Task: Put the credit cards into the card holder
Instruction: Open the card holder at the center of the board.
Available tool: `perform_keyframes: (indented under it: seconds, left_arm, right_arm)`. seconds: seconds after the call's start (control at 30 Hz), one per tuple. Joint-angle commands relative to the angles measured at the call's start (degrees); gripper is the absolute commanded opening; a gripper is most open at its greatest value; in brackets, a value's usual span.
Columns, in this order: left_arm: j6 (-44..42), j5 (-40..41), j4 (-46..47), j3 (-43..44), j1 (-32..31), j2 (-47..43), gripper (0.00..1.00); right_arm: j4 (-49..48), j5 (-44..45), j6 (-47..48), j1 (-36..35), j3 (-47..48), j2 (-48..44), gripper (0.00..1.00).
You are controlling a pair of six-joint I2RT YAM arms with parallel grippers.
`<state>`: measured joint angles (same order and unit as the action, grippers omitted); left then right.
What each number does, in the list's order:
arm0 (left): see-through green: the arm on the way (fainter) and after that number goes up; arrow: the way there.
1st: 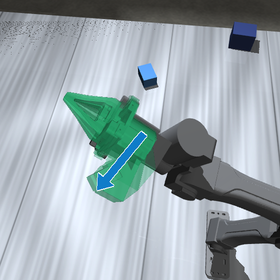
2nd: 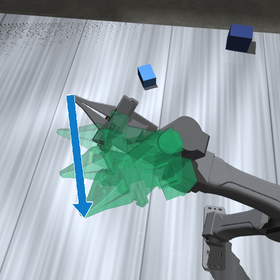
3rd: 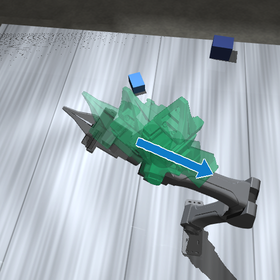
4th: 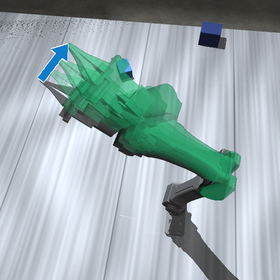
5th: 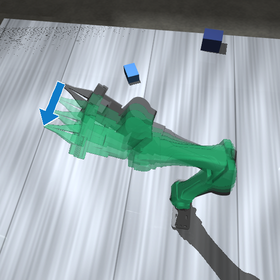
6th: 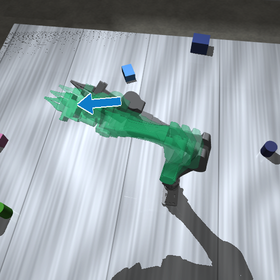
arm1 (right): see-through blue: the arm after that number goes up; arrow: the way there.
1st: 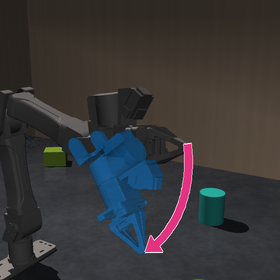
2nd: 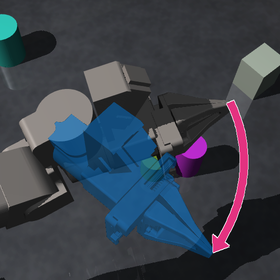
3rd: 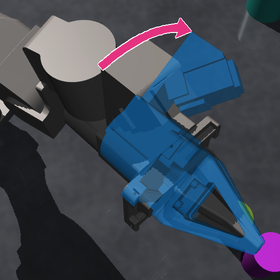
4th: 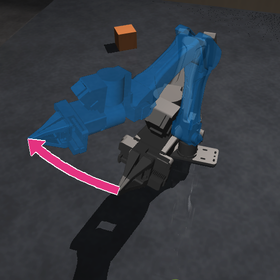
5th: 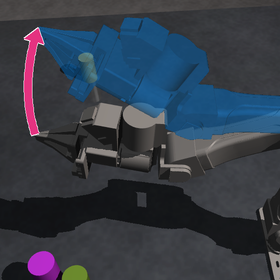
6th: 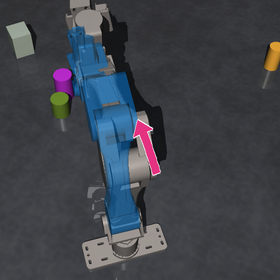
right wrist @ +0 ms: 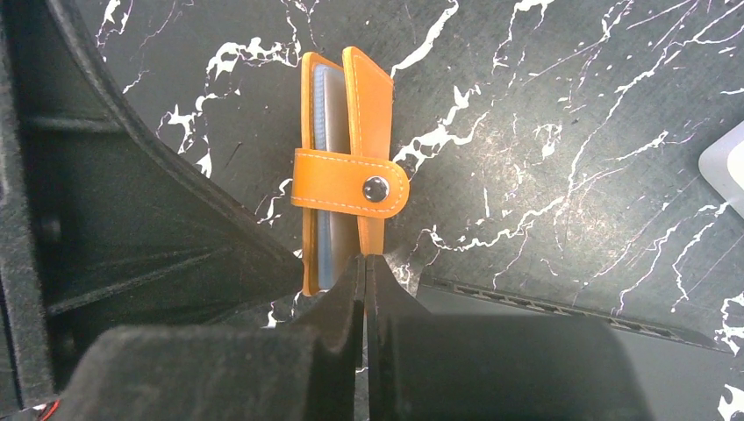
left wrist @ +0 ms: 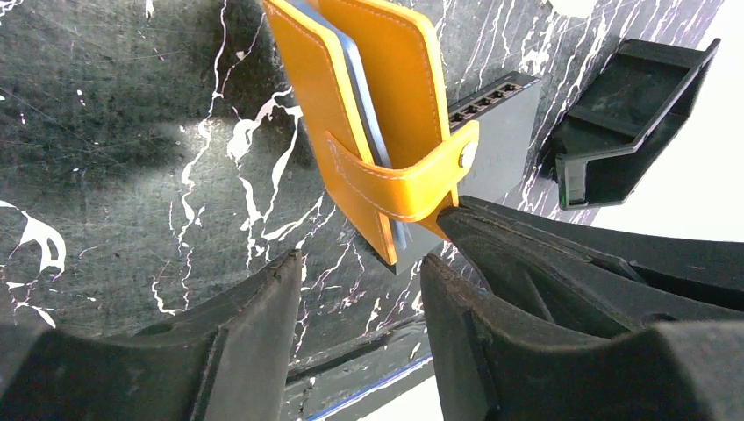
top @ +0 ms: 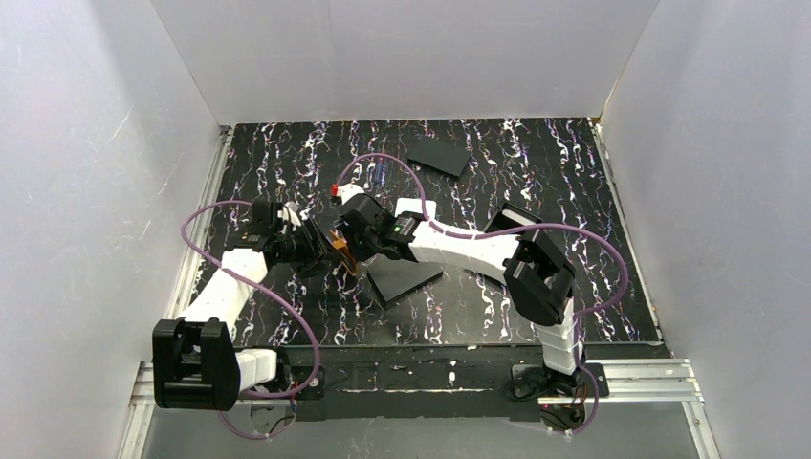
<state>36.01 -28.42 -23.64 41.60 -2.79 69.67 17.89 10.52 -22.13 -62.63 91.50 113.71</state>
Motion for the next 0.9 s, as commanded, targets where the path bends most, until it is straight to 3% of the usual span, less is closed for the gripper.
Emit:
perform_keyframes:
  seconds: [0.0,0.43,0.87]
  left_arm:
    - [-0.67,0.79,-0.15,-0.56,0.24,0.36,0.52]
    - [-1.38,5.14,-0.8,-1.94,0.16,3.7,0.42]
    - [0.27,2.28,3.24,-2.64,0.2,4.94,0.43]
  right_arm:
    - [-3.0,-1.23,-0.8,0.13,1.67,-2.37,0.01]
    - [-4.62,-4.59,-2.02,1.3,0.08,-2.39,0.01]
    - [-12.03,-15.18,-7.52,5.24,-6.57,-3.27,0.01]
